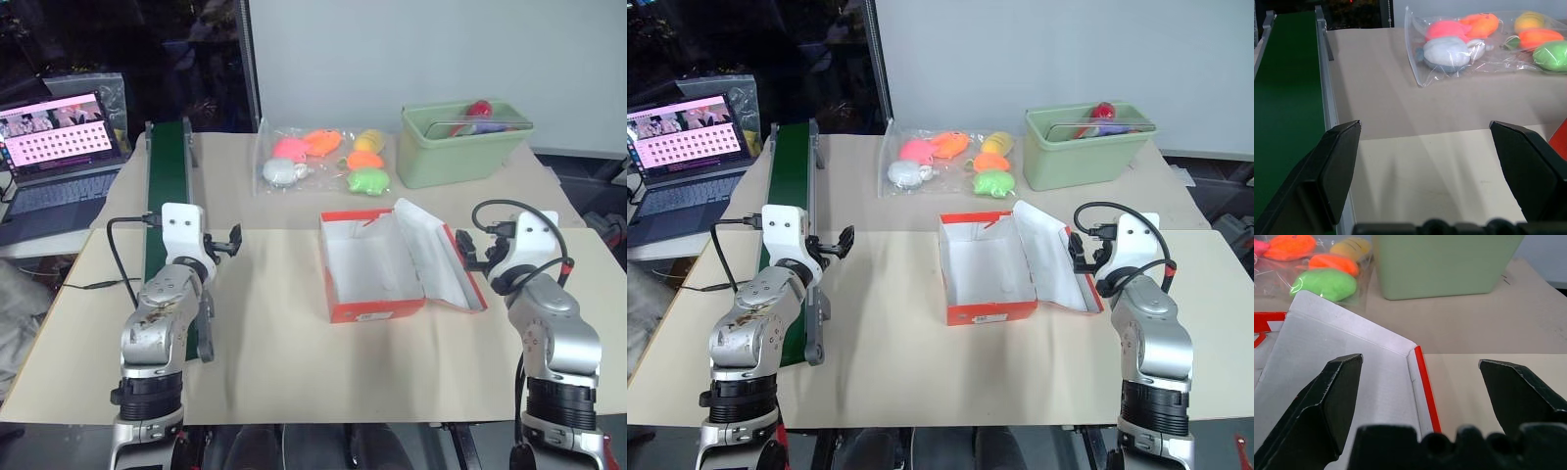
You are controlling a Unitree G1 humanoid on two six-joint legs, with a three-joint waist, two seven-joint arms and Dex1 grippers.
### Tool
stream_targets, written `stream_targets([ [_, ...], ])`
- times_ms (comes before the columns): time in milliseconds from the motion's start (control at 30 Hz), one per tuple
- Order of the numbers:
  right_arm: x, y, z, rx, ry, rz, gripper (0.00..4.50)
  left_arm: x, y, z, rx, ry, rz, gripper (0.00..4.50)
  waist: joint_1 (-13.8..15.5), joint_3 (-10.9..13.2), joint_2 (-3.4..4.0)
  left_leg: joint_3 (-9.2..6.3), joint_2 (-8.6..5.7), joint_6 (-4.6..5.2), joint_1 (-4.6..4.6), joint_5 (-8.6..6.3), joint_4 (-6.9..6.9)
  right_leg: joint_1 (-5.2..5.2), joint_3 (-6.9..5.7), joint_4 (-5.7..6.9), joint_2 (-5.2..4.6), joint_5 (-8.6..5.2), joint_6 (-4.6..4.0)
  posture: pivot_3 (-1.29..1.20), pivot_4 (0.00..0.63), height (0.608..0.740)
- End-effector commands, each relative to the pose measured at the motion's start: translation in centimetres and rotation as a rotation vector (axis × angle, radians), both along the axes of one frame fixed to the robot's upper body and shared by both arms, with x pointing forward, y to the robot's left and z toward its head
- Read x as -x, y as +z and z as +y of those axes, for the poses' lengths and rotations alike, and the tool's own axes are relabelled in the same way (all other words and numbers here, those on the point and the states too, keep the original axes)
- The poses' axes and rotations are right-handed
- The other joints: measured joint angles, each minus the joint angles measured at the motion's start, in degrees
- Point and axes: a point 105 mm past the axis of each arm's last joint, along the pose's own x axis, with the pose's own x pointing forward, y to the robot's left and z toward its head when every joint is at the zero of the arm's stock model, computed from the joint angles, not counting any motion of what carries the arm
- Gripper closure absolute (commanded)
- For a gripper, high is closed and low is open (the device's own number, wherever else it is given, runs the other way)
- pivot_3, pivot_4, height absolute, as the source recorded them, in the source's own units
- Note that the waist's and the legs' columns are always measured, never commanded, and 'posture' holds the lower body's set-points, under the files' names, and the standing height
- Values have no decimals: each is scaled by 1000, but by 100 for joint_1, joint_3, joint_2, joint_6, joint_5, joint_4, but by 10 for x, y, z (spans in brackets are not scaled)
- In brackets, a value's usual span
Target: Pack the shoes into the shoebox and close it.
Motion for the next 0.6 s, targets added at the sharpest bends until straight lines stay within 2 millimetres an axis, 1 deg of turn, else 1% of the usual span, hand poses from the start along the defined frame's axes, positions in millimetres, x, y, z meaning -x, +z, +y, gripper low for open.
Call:
stream_targets([
  [33,2,27,8,-5,34,-99,11,-2,10,-1,-21,9,-42,0,2,0,0,0,0,0,0,0,0,0,0,0,0,0,0,0,150,729],
  [67,3,42,32,-51,159,-139,11,-1,6,1,-23,32,-34,0,-6,0,0,0,0,0,0,0,0,0,0,-1,0,0,0,0,150,729],
  [100,7,58,62,-61,329,-158,11,0,0,6,-12,76,-15,0,-16,0,0,0,0,0,-1,0,-1,-3,0,0,0,0,0,0,150,729],
  [133,17,74,99,-73,558,-171,11,3,-3,12,24,127,-7,0,-43,1,1,0,1,0,-1,0,-1,-4,1,0,1,0,0,0,150,729],
  [167,26,82,121,-73,704,-167,11,5,-6,15,49,159,-1,0,-105,2,4,0,1,0,-1,0,-1,-5,3,1,2,0,0,0,150,729],
  [200,41,84,144,-53,873,-142,11,8,-7,15,43,168,-4,0,-150,3,5,2,0,0,-1,0,-1,-6,8,3,0,0,0,0,150,729],
  [233,58,83,161,-29,1030,-119,11,10,-8,13,35,163,-6,0,-154,3,3,-1,1,0,0,0,0,-4,7,4,1,0,0,0,150,729],
  [300,83,74,177,-15,1224,-54,11,12,-13,12,26,163,8,0,-108,-4,-10,-22,7,1,1,-1,-5,5,-17,0,8,-1,1,0,150,729],
  [333,89,68,180,-12,1278,-19,11,13,-15,13,34,177,12,0,-86,-6,-15,-35,10,1,1,-1,-9,11,-30,-4,11,-4,2,0,150,729],
  [467,92,30,188,90,1383,135,11,14,-11,17,48,209,-4,0,10,-5,-20,-28,-4,1,-11,-1,15,16,-27,-19,-6,-1,5,0,150,729],
  [533,91,23,191,106,1412,152,11,15,-9,19,49,219,-8,0,20,-5,-20,-21,-6,1,-10,-1,23,17,-20,-21,-7,7,7,0,150,729],
  [600,86,19,192,114,1408,148,11,18,-9,27,54,256,-2,0,23,-5,-21,-22,-4,1,-7,-1,22,16,-20,-16,-3,7,7,0,150,729],
])
